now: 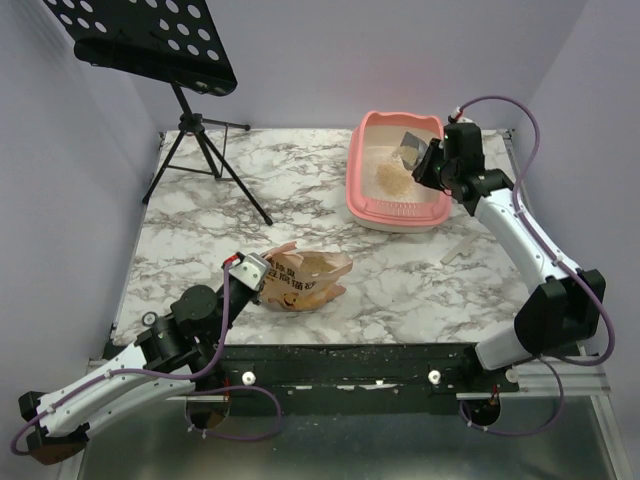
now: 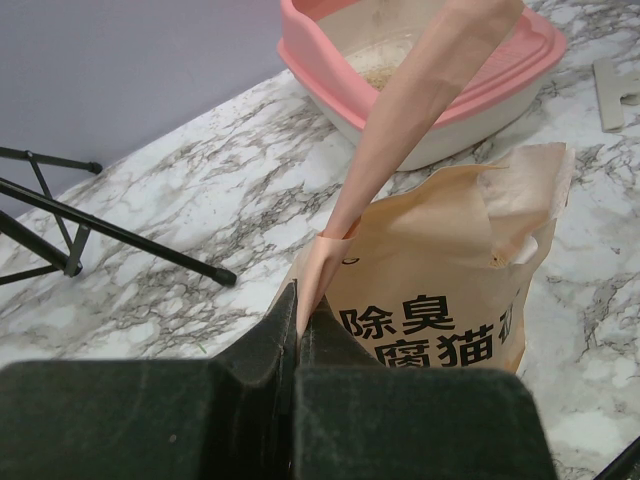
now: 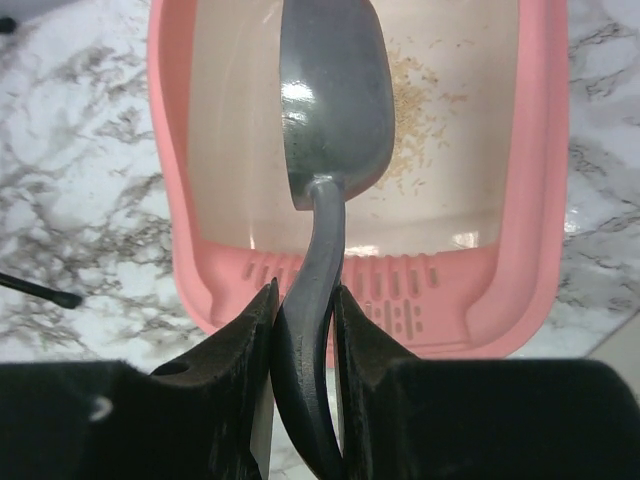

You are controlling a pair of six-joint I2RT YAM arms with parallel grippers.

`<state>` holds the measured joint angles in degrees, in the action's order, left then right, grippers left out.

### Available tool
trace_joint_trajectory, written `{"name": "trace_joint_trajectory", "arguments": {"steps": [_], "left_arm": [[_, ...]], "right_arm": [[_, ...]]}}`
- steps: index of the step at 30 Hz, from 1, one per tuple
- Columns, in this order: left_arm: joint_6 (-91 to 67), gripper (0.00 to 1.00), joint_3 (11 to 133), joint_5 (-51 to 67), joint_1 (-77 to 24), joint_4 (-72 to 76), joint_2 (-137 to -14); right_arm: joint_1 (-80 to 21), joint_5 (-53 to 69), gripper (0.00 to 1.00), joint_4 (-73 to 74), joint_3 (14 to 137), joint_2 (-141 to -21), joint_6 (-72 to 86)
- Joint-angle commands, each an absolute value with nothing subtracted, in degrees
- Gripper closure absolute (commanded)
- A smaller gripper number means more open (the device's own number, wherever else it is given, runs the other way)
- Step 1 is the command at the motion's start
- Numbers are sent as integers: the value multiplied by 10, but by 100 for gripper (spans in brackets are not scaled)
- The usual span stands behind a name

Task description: Fill the litter box with clean litter

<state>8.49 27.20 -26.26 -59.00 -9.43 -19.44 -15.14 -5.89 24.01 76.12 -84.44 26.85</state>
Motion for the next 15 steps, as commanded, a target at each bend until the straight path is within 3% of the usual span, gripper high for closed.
{"name": "trace_joint_trajectory", "arguments": {"steps": [1, 15], "left_arm": [[81, 100, 290, -266, -591, -43, -183], [80, 100, 293, -270, -591, -54, -199]], "right_arm": [[-148, -55, 99, 373, 839, -892, 161], [-149, -6, 99, 541, 996, -971, 38]]}}
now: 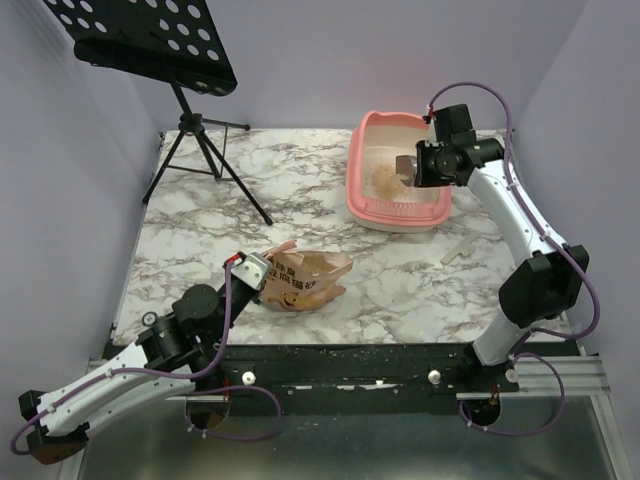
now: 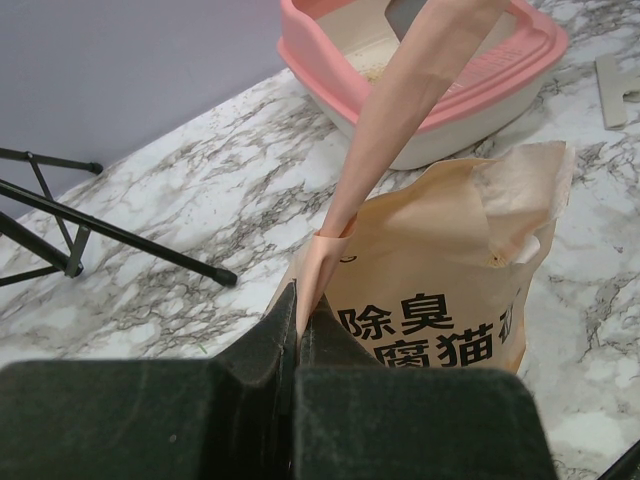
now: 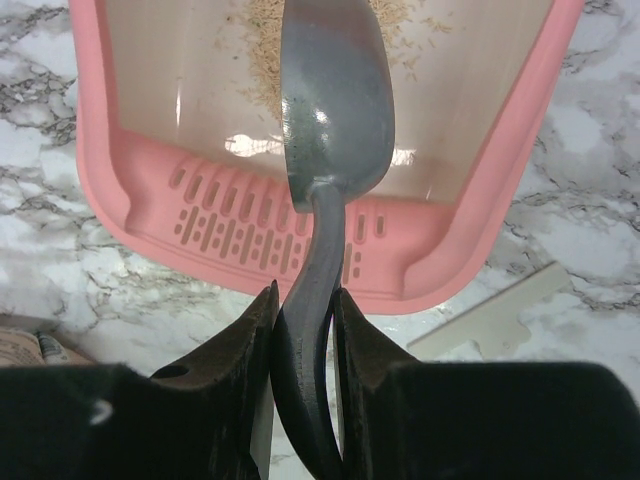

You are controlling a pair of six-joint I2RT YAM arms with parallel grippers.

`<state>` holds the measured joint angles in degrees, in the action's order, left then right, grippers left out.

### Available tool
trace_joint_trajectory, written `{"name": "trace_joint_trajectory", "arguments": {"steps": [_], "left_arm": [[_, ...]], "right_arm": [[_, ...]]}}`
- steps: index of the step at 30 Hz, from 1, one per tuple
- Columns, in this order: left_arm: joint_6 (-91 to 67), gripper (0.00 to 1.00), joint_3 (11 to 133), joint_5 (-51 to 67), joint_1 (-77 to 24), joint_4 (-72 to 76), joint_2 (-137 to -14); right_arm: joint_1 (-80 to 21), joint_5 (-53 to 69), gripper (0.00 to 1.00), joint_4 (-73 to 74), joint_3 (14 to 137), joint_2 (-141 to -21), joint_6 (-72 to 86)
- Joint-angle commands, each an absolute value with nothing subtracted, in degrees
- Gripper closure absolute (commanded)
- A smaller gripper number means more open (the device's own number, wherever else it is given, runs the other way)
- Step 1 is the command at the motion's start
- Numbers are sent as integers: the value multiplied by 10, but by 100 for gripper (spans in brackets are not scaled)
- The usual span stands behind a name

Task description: Fill the litter box with clean litter

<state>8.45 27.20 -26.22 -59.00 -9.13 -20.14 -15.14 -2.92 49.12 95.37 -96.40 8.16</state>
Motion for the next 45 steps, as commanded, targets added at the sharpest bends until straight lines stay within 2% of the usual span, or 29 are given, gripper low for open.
{"name": "trace_joint_trajectory", "arguments": {"steps": [1, 14, 23, 29, 34, 39, 45], "left_arm": [[80, 100, 293, -272, -591, -54, -198], [81, 100, 294, -271, -591, -57, -205], [82, 100, 294, -267, -591, -58, -211], [86, 100, 294, -274, -590, -59, -209], [92, 100, 294, -295, -588, -62, -206], [99, 100, 292, -310, -584, -62, -200], [105, 100, 287, -303, -583, -57, -203]], "right_arm": [[-151, -5, 100, 552, 1005, -976, 33], [-192, -110, 99, 564, 1012, -942, 43], [-227, -33, 99, 502, 911, -792, 84], [-228, 69, 99, 451, 754, -660, 107], [-228, 212, 99, 426, 642, -606, 134], [-228, 189, 99, 339, 500, -544, 185], [-228, 233, 99, 139, 339, -531, 270]]}}
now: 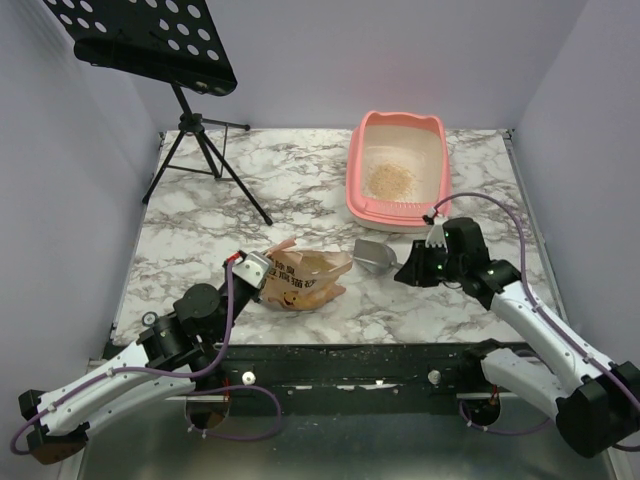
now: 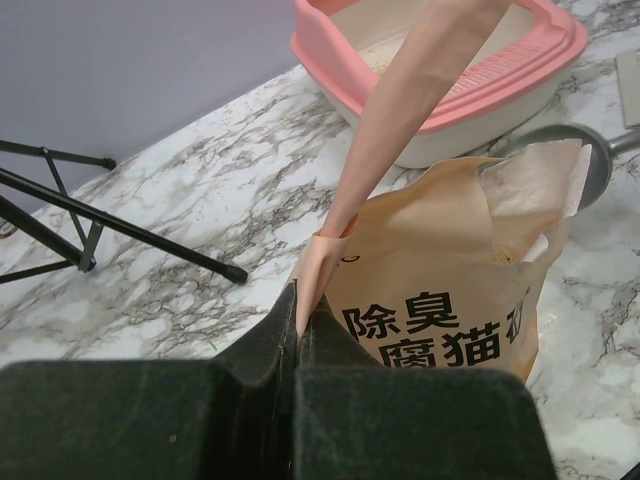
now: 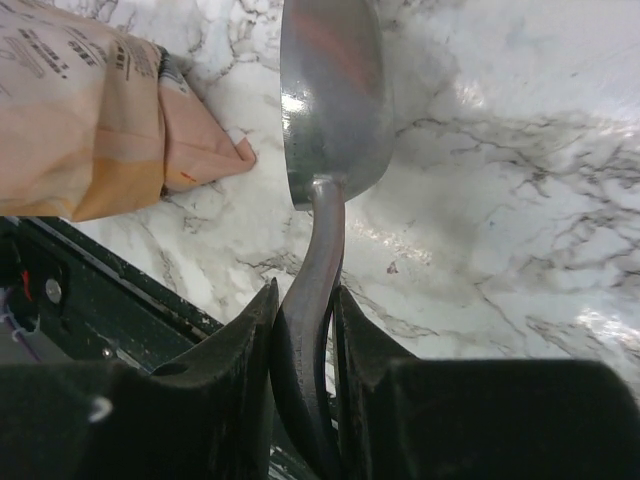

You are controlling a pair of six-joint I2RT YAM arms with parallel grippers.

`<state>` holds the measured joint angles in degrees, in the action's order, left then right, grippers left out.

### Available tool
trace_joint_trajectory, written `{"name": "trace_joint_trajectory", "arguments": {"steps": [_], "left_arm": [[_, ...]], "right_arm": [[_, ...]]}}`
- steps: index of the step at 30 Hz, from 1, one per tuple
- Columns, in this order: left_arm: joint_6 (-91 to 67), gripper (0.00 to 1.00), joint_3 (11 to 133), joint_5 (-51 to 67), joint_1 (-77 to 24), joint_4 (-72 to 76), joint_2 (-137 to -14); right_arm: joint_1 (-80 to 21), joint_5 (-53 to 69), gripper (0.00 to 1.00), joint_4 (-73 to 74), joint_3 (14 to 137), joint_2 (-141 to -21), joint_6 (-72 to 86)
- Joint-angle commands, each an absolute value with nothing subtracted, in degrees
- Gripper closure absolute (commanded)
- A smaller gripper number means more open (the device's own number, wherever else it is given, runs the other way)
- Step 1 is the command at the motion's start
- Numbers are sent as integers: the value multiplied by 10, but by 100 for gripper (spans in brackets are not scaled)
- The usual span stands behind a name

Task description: Fill the litter box with clean litter

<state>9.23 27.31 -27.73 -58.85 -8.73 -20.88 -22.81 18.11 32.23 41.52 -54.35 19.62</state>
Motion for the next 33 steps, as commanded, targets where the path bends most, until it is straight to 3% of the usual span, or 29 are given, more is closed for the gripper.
{"name": "trace_joint_trajectory", "arguments": {"steps": [1, 8, 10, 17, 22, 26, 33], "left_arm": [[104, 100, 288, -301, -583, -59, -204], [105, 100, 286, -288, -583, -59, -207], [105, 100, 286, -284, -582, -59, -207], [106, 100, 283, -280, -581, -57, -211], [107, 100, 284, -281, -581, -54, -221], [108, 100, 286, -281, -580, -52, -229], [109, 100, 286, -280, -579, -50, -224]], "right_arm": [[-228, 246, 99, 107, 327, -534, 277], [-226, 244, 99, 27, 321, -611, 280], [-221, 248, 95, 12, 330, -646, 278], [-203, 266, 53, -25, 365, -764, 267], [-195, 242, 31, -23, 395, -801, 254], [-195, 244, 27, -11, 422, -803, 243], [-198, 263, 26, 36, 423, -686, 196]]}}
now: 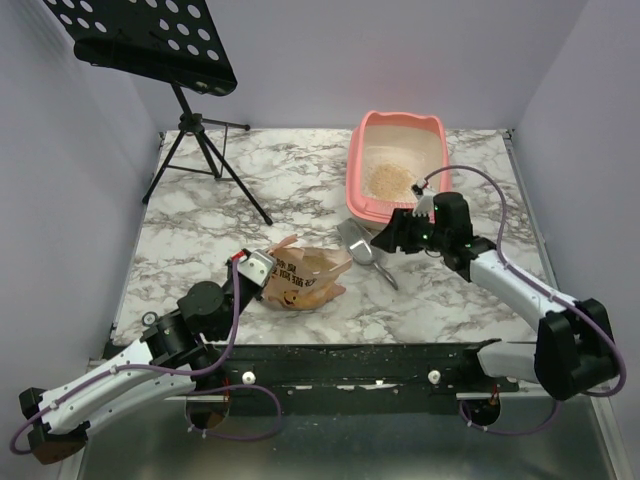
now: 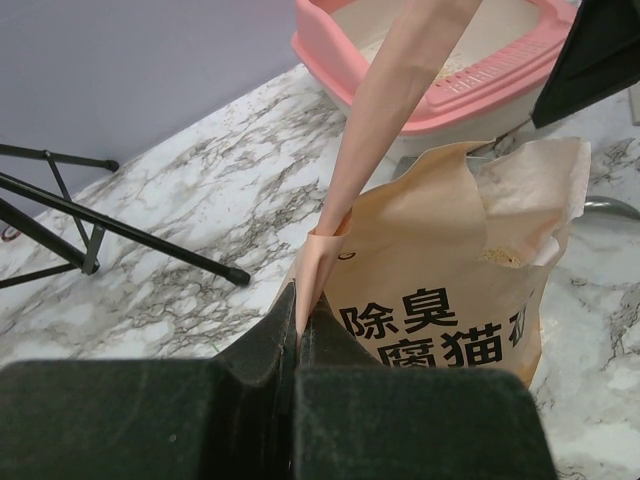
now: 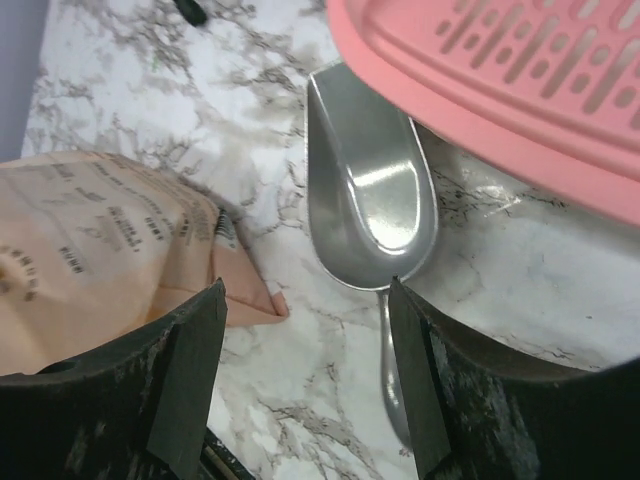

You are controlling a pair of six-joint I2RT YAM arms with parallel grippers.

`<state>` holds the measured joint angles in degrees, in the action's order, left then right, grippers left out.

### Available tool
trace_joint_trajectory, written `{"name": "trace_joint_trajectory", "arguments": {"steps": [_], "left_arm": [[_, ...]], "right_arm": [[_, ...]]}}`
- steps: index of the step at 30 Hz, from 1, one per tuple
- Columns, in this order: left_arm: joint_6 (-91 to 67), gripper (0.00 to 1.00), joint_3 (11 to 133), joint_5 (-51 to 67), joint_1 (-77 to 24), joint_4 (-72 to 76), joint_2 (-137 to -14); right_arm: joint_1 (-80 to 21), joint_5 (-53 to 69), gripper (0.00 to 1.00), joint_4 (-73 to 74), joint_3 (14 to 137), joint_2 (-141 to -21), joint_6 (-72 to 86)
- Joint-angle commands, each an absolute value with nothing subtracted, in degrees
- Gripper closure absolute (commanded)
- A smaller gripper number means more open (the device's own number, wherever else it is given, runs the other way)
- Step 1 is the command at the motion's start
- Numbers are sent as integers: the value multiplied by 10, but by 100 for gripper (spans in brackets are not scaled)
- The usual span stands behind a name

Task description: Fill the litter box with clean litter

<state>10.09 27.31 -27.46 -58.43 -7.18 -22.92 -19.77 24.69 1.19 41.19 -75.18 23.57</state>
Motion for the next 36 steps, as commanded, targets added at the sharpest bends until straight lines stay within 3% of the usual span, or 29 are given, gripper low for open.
{"name": "trace_joint_trajectory", "arguments": {"steps": [1, 11, 17, 24, 36], "left_arm": [[110, 100, 287, -279, -579, -52, -223], [91, 100, 370, -257, -578, -146, -247], [84, 100, 419, -245, -578, -186, -258], [95, 100, 474, -229, -578, -235, -272], [118, 100, 514, -217, -578, -276, -311]], "right_arm": [[-200, 278, 26, 35, 418, -668, 189], [-336, 325, 25, 6, 391, -622, 47], [-339, 351, 23, -129, 331, -569, -32], [-341, 463, 23, -79, 403, -619, -104], [-358, 530, 24, 52, 475, -684, -210]]}}
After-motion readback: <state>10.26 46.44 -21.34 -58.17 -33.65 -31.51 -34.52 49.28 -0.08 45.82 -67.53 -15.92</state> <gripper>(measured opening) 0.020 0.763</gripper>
